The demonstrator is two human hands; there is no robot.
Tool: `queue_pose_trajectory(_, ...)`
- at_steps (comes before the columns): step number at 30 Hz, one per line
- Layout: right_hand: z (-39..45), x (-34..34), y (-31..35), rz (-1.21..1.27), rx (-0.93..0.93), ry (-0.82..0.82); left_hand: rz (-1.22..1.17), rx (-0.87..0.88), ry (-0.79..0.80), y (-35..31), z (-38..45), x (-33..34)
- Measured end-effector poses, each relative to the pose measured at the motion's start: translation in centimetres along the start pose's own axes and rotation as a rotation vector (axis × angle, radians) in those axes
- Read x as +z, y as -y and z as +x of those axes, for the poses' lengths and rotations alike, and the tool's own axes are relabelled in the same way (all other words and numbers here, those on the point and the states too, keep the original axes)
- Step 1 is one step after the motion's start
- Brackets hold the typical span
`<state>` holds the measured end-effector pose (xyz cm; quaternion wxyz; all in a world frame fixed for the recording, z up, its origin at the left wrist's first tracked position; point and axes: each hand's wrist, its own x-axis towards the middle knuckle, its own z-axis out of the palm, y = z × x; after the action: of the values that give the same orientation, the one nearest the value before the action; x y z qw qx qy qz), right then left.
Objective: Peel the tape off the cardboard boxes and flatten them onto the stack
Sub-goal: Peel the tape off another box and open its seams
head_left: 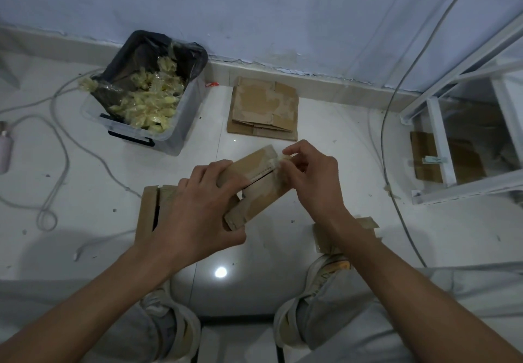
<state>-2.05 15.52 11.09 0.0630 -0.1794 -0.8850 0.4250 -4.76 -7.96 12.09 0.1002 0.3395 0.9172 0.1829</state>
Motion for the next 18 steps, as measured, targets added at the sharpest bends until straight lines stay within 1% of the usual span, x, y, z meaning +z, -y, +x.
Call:
queue_pose_trajectory(3, 0.1, 0.4, -0.1, -0.141, -0.177, -0.057, -0.032, 0.005, -0.047, -0.3, 0.0, -0.4)
queue_pose_trajectory(4, 0.1, 0.6, -0.1, -0.143, -0.222, -0.056, -0.034, 0.001, -0.064, -0.3, 0.0, -0.5)
queue_pose_trajectory(6, -0.1, 1.1, 0.1, -0.082, -0.250, -0.039, -0.026, -0.011, -0.083, -0.1, -0.1, -0.7)
queue_pose_trajectory(9, -0.4, 1.6, 0.6, -0.028, -0.199, -0.041, 0.014, -0.008, -0.086, -0.2, -0.1, -0.7)
queue_pose_trajectory(12, -0.4, 1.2, 0.9, 0.054, 0.019, -0.007, 0.045, 0.014, -0.071, -0.5, -0.1, -0.4)
queue_pose_trajectory(14, -0.3, 0.8, 0.8, 0.125, 0.118, -0.014, 0.061, 0.021, -0.068, -0.7, -0.1, -0.2)
queue_pose_trajectory(16, -0.3, 0.4, 0.7, 0.127, 0.109, -0.096, 0.063, 0.017, -0.077, -0.7, -0.1, -0.3)
queue_pose_trajectory(18, -0.3, 0.4, 0.8, 0.034, -0.016, -0.157, 0.061, 0.020, -0.094, -0.7, 0.0, -0.5)
